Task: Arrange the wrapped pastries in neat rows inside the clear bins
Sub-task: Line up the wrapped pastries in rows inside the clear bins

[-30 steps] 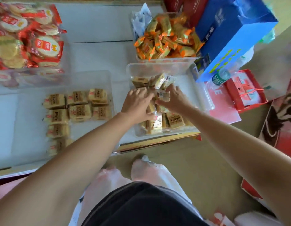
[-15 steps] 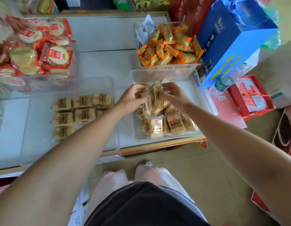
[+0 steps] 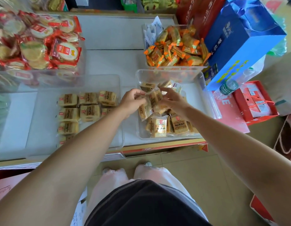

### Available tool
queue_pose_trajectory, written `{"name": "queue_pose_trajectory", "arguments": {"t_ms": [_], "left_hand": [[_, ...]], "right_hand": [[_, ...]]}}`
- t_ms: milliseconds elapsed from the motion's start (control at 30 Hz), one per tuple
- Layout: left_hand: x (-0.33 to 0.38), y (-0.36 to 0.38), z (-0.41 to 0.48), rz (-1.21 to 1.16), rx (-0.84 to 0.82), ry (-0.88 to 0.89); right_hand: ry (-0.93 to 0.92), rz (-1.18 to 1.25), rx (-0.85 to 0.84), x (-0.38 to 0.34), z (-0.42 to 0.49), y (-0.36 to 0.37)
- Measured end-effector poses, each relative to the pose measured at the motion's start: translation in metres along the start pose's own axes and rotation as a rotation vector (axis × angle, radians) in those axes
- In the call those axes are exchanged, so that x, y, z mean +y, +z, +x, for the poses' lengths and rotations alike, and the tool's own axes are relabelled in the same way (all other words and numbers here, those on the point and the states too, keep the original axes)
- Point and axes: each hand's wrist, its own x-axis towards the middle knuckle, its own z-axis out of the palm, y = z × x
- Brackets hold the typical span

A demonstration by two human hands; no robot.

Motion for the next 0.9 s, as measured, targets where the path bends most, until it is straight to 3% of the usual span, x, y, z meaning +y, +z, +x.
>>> {"name": "queue_pose_trajectory", "arguments": {"t_ms": [200, 367, 533, 667, 733, 833, 900], "left_hand": [[-0.004, -0.008, -0.002, 0.022, 0.011, -0.052], [-0.004, -0.011, -0.002, 0.033, 0.119, -0.081], [0.012, 0.002, -0.004, 0.261, 0.059, -0.065], [0.018, 0.013, 0.002, 0.302, -0.149, -0.100], [0.020, 0.010, 0.007, 0.456, -0.215, -0.091], [0.024, 0.005, 0.007, 0.685, -0.123, 0.026], [0.024, 0.005, 0.009, 0.716, -0.073, 0.091]], "right_hand": [[0.033, -0.094, -0.019, 0.003, 0.001, 0.002], [0.002, -0.051, 0.104, 0.004, 0.008, -0.006], [0.009, -0.180, 0.070, 0.000, 0.015, -0.011], [0.009, -0.242, 0.048, 0.006, 0.014, -0.012], [0.027, -0.233, 0.068, 0.010, 0.014, -0.017], [0.051, -0.188, 0.101, 0.013, 0.016, -0.025], [0.049, -0.149, 0.113, 0.014, 0.017, -0.030]]}}
